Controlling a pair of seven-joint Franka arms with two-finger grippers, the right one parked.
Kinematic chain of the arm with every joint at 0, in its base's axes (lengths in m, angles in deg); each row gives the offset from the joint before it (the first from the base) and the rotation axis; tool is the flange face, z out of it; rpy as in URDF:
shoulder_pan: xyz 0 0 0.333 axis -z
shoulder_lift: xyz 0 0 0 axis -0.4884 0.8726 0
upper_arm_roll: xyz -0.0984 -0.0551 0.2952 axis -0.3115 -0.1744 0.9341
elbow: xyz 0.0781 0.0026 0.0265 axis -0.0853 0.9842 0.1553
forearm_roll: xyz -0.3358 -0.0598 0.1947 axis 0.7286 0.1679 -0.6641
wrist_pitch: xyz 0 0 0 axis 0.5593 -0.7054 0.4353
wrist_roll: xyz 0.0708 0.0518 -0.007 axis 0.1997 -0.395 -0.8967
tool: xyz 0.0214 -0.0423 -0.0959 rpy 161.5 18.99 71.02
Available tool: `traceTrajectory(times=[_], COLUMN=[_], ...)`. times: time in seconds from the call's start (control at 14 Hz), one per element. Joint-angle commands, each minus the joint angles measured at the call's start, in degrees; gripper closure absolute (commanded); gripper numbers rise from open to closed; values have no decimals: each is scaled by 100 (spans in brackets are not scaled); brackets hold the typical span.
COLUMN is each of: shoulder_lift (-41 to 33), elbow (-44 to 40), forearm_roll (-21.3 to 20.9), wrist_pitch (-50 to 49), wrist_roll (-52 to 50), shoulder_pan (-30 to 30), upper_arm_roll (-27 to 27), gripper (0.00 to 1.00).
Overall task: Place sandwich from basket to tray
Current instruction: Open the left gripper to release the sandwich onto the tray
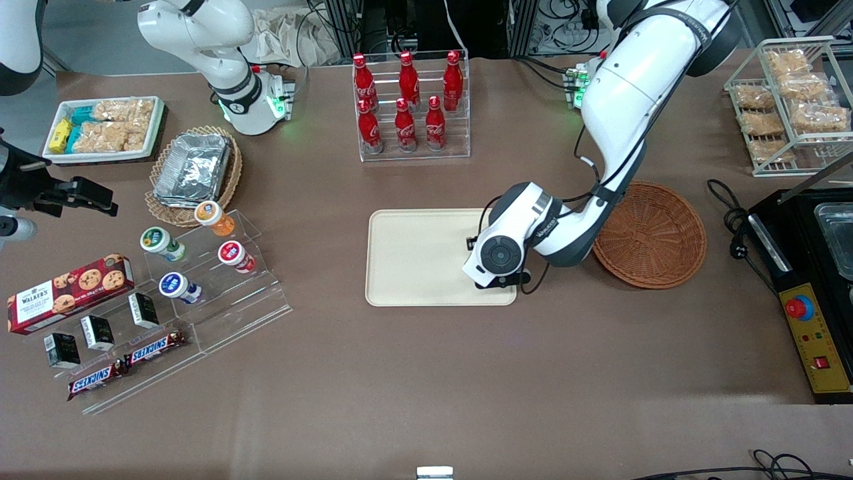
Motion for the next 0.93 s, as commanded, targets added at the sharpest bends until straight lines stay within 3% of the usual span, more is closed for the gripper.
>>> traceTrajectory(times=[0.0, 0.36, 0.79, 0.86], shoulder_lift=[-527, -1424, -2496, -2689], elbow=[14, 40, 513, 610], forearm_roll=[32, 270, 165, 138], wrist_pitch=[-368, -1018, -1292, -1275], wrist_roll=[-50, 309, 1758, 2004], shoulder_pan=[-6, -550, -1499, -1509], upper_arm_roll=[30, -5, 39, 248], gripper=[0, 0, 0, 0])
